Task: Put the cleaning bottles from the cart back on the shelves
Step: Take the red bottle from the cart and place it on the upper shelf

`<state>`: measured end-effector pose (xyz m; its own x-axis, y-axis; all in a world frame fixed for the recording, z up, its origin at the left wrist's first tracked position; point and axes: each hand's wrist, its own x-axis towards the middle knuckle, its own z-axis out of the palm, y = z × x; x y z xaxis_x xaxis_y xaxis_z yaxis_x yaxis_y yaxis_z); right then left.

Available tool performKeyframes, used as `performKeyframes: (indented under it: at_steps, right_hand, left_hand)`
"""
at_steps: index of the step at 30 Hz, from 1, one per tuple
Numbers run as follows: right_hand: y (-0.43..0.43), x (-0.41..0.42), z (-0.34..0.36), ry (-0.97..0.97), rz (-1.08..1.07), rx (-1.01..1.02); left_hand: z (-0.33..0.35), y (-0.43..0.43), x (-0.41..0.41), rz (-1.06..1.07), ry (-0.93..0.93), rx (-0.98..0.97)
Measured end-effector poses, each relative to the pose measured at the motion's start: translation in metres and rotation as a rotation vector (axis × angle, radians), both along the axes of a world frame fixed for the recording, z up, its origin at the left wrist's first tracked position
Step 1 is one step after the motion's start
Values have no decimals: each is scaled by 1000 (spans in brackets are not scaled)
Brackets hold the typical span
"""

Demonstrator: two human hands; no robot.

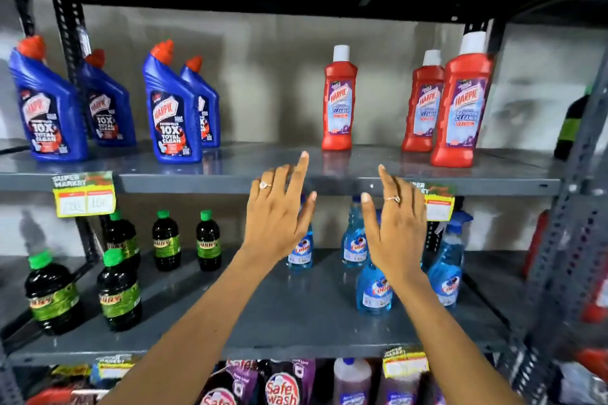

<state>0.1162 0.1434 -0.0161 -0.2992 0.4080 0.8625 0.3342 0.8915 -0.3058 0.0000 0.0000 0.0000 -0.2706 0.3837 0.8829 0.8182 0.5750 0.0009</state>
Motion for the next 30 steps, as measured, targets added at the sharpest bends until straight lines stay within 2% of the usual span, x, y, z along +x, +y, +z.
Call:
performKeyframes:
  at_steps: [3,7,9,16,22,30]
  right_hand:
    - [27,2,3,-22,-54,17]
    - [55,-17,7,-227,-92,57]
    - [63,-23,5,-254,-137,97]
    - [68,-29,-1,-179,-174,119]
    - [75,-33,-2,-106,-154,146]
    - [47,-43,-10,65,-78,47]
  left_hand:
    - [3,-6,-25,77,23,-21]
    - [5,-18,-68,190,-81,-118]
    - [4,-21,-77,212,-61,-155]
    - [2,-19,-73,212,-44,-108]
    - [4,-25,-67,219,-47,-163]
    - [-24,-64,-74,168,-20,-165]
